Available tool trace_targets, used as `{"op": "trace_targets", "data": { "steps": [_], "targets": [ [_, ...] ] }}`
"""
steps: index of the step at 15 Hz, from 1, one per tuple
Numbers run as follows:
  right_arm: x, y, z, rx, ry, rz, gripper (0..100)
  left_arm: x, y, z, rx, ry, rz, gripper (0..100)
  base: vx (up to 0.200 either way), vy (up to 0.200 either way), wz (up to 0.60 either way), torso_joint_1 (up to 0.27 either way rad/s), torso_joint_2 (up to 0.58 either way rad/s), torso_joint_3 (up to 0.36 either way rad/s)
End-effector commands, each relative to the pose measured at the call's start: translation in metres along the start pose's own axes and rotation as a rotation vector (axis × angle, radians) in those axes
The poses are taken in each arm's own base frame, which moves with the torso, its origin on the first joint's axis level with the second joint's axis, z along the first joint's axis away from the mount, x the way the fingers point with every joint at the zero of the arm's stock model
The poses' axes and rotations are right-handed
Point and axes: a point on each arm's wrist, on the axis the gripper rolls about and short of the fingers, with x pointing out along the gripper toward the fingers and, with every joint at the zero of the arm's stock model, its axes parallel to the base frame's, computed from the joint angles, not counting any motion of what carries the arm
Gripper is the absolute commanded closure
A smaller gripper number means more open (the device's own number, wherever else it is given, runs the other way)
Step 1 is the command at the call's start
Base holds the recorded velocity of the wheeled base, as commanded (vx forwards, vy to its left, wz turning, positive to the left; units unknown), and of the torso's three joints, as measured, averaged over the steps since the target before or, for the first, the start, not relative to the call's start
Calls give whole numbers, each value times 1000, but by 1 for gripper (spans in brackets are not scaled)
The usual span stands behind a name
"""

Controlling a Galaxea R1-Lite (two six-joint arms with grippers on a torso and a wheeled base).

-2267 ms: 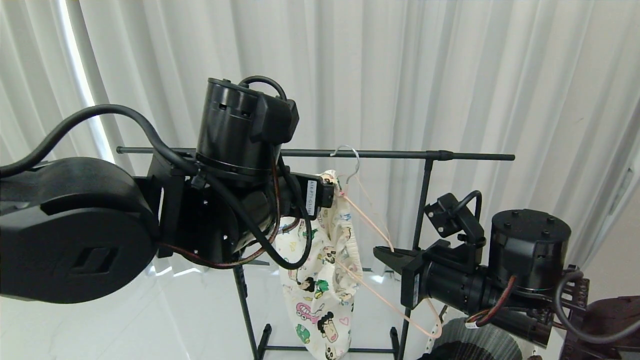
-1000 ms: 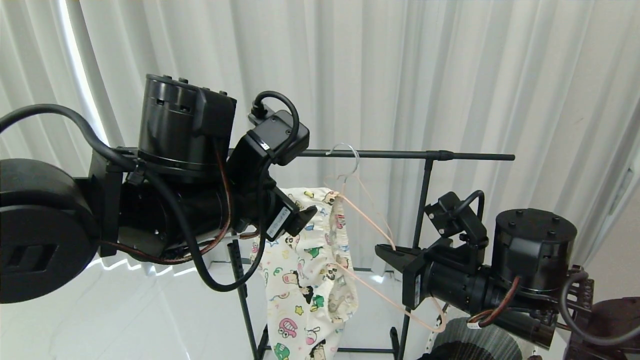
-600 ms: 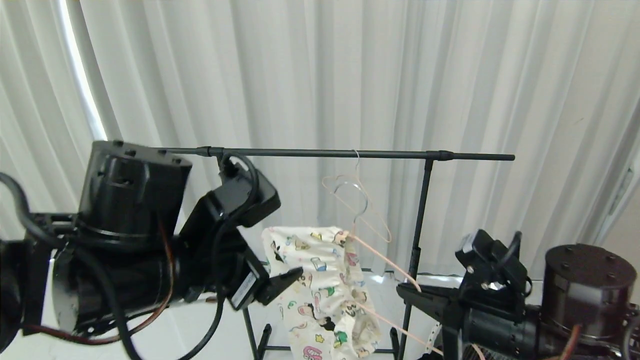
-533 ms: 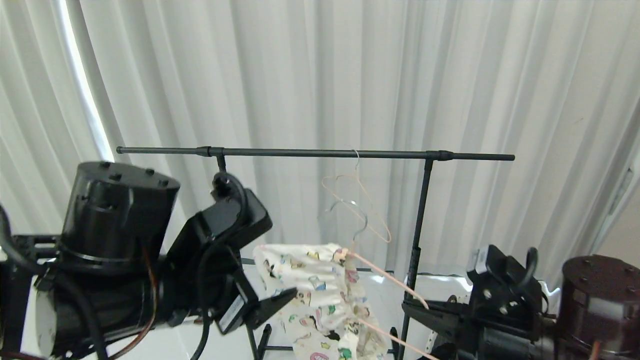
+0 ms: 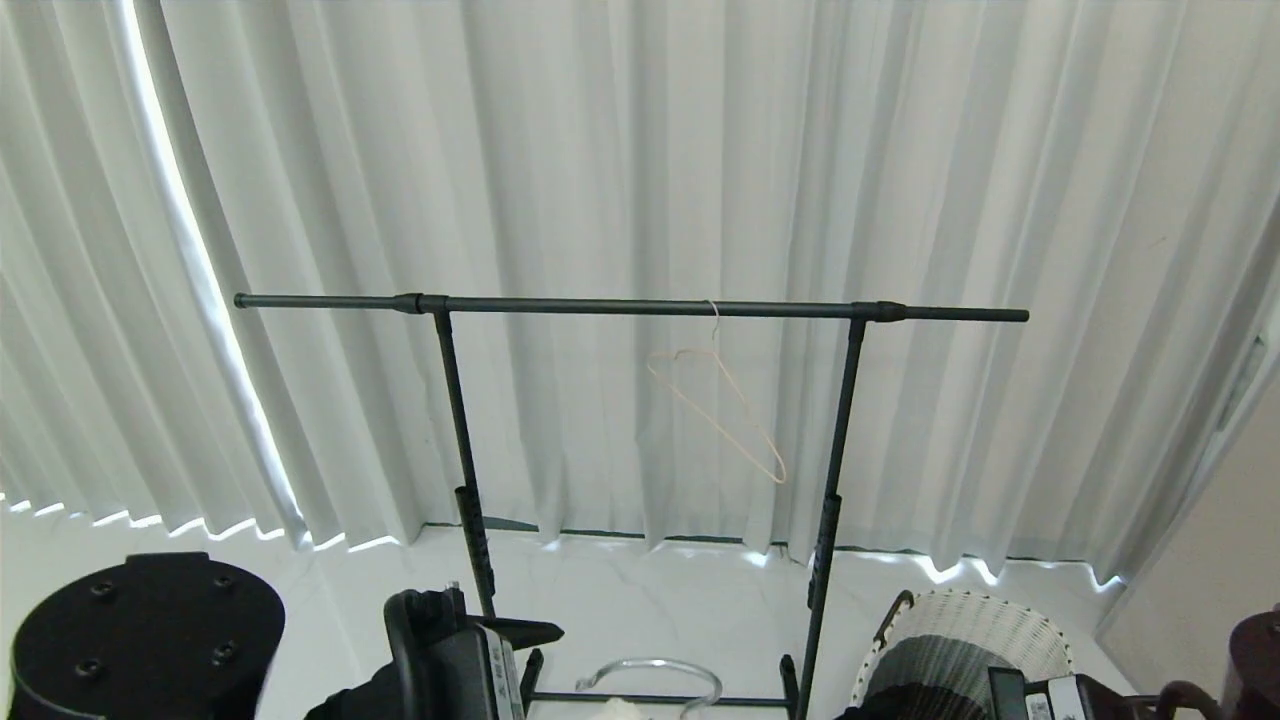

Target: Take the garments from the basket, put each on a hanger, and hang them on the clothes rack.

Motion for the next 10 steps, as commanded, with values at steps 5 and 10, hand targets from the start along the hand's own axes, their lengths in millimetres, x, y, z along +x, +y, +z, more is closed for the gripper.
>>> {"op": "trace_targets", "data": {
  "steps": [5, 10],
  "targets": [
    [6, 4, 13, -60, -51, 29, 100, 2, -4, -16, -16, 52, -17, 0, 0, 0, 0, 0, 0, 0],
    [8, 2, 19, -70, -70, 22, 100, 2, -4, -16, -16, 54, -16, 100, 0, 0, 0, 0, 0, 0]
  ]
}}
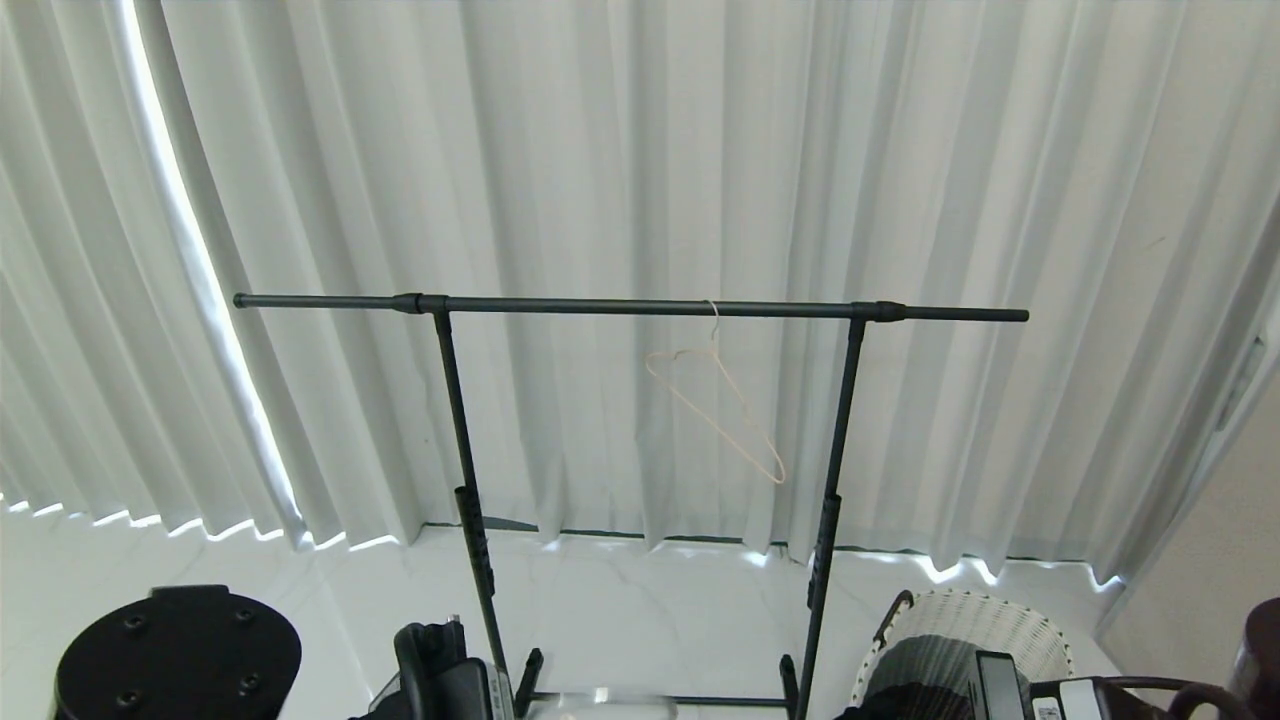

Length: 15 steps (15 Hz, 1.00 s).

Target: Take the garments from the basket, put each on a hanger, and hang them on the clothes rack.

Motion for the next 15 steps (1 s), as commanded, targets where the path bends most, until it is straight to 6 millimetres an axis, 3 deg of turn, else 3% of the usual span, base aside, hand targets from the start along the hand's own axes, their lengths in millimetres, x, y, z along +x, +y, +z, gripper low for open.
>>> {"op": "trace_targets", "data": {
  "steps": [1, 4, 5, 8, 12, 15],
  "targets": [
    [0, 0, 0, 0, 0, 1, 100, 0, 0, 0, -3, 0, 0, 100, 0, 0, 0, 0, 0, 0],
    [0, 0, -2, -12, 9, -1, 100, 0, 1, -1, -8, 1, 7, 100, 0, 0, 0, 0, 0, 0],
    [-1, 1, -3, -15, 16, -10, 0, 0, 2, -1, -12, 5, 14, 100, 0, 0, 0, 0, 0, 0],
    [-2, -2, -4, -14, 24, -43, 0, -1, 7, -7, -36, 29, 48, 100, 0, 0, 0, 0, 0, 0],
    [-5, -11, -8, 1, 48, -117, 0, -4, 10, -31, -80, 143, 166, 100, 0, 0, 0, 0, 0, 0],
    [-6, -8, -16, 14, 83, -102, 0, -11, 19, -32, -126, 134, 235, 100, 0, 0, 0, 0, 0, 0]
  ]
}}
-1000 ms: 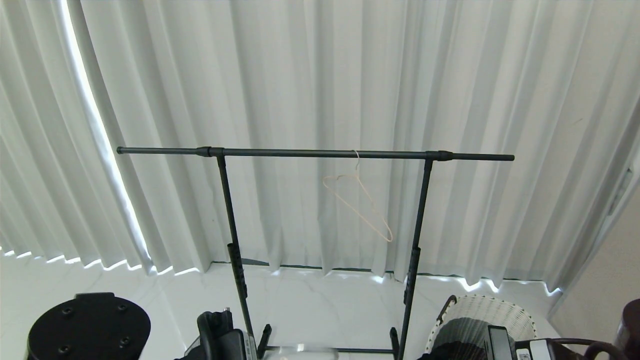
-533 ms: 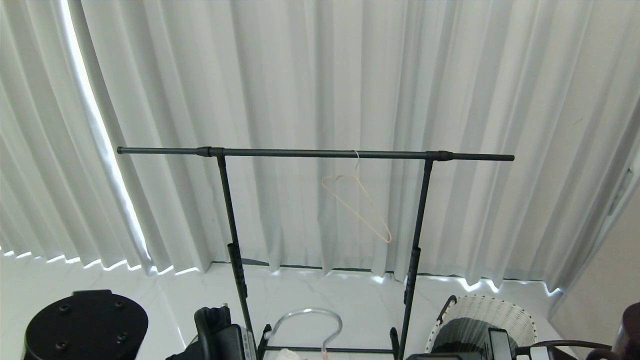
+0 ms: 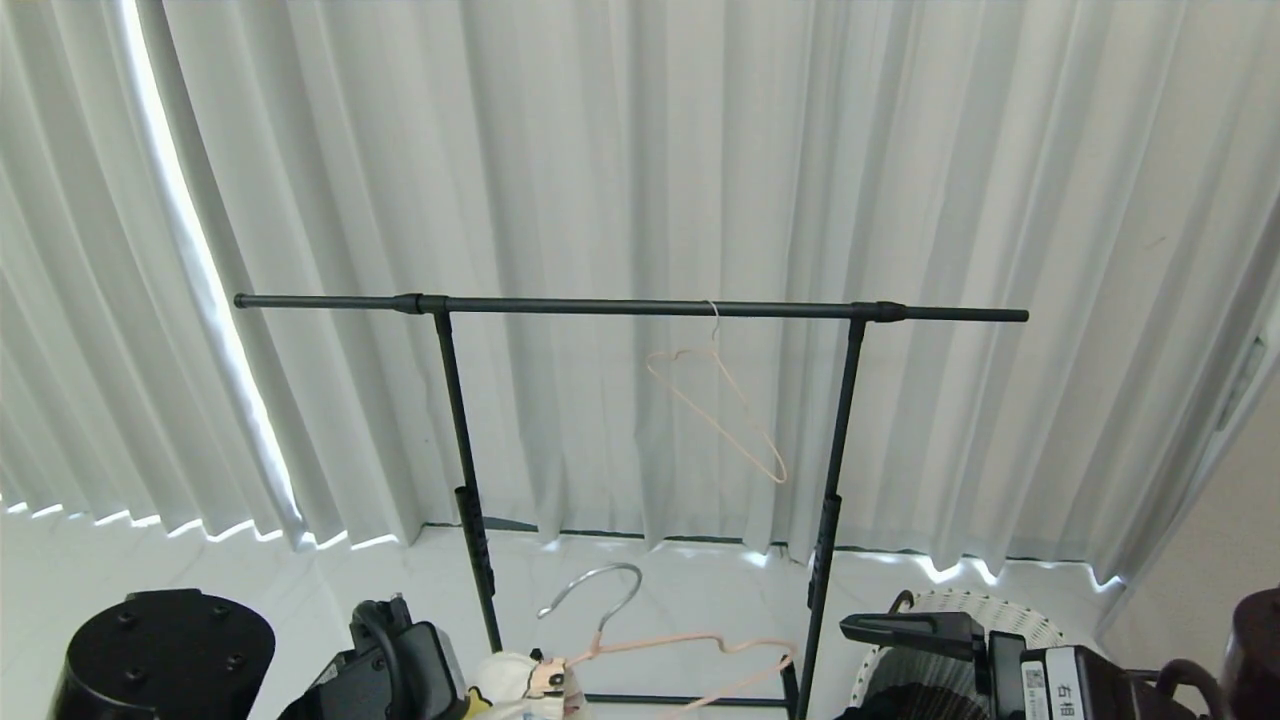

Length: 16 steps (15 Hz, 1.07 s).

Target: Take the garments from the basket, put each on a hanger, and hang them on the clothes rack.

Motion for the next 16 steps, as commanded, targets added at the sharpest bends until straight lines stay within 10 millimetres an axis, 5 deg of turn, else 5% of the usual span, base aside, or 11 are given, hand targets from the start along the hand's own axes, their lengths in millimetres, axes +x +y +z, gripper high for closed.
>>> {"op": "trace_targets", "data": {
  "steps": [1, 6, 11, 16],
  "targets": [
    [3, 3, -12, 24, 59, 18, 0, -4, 16, 8, -50, -51, 89, 100, 0, 0, 0, 0, 0, 0],
    [41, -9, -14, 319, 105, -13, 0, -11, 32, 42, -95, -213, 155, 100, 0, 0, 0, 0, 0, 0],
    [98, -29, -23, 580, 139, -320, 0, -13, 31, 53, -77, -255, 144, 100, 0, 0, 0, 0, 0, 0],
    [121, -9, -30, 556, 187, -318, 0, -13, 30, 55, -72, -260, 133, 100, 0, 0, 0, 0, 0, 0]
  ]
}}
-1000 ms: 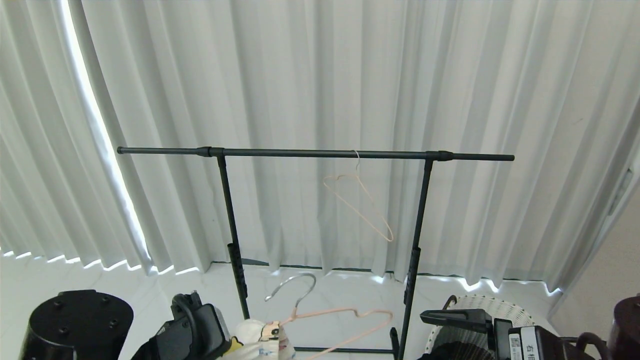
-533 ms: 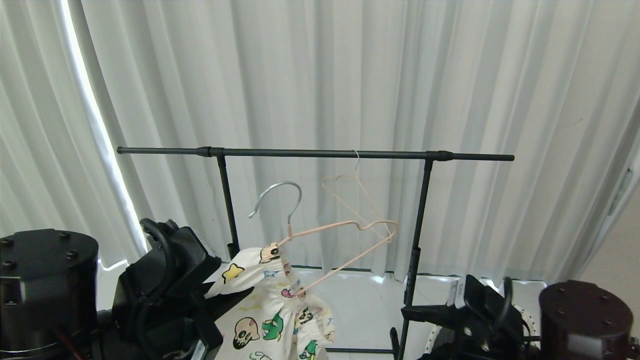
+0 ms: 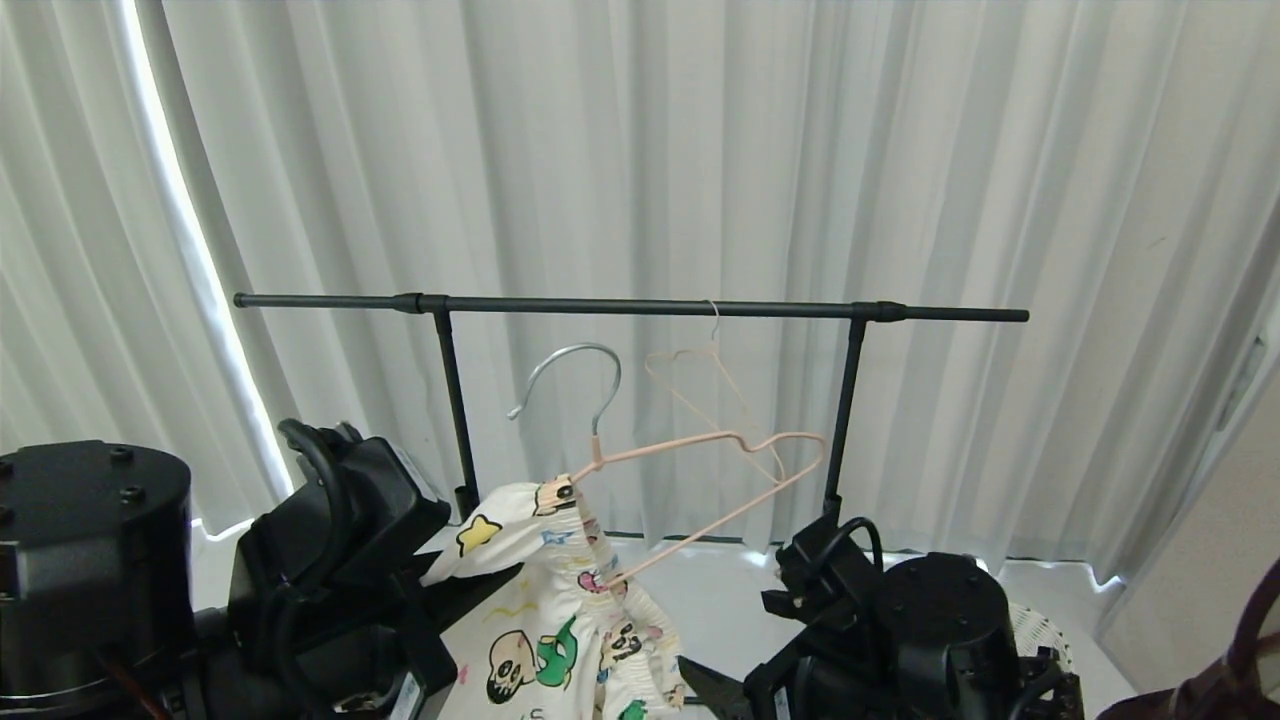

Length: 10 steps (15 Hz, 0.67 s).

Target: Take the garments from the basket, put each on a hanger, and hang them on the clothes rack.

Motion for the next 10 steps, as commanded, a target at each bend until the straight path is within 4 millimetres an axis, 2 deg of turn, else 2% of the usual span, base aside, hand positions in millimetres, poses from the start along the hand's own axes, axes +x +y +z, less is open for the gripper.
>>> {"op": "trace_targets", "data": {
  "steps": [1, 4, 8, 10],
  "targets": [
    [9, 6, -14, -19, 50, 10, 0, 1, -1, 0, 2, 0, -8, 100, 0, 0, 0, 0, 0, 0],
    [21, 2, -22, -26, 66, -65, 0, 0, -3, 2, 9, -11, -14, 100, 0, 0, 0, 0, 0, 0],
    [22, 2, -23, -44, 64, -78, 0, -2, -3, 2, 7, -15, -12, 100, 0, 0, 0, 0, 0, 0],
    [19, -12, -26, -75, 77, -148, 0, -3, -2, -1, 4, -7, -2, 100, 0, 0, 0, 0, 0, 0]
  ]
}}
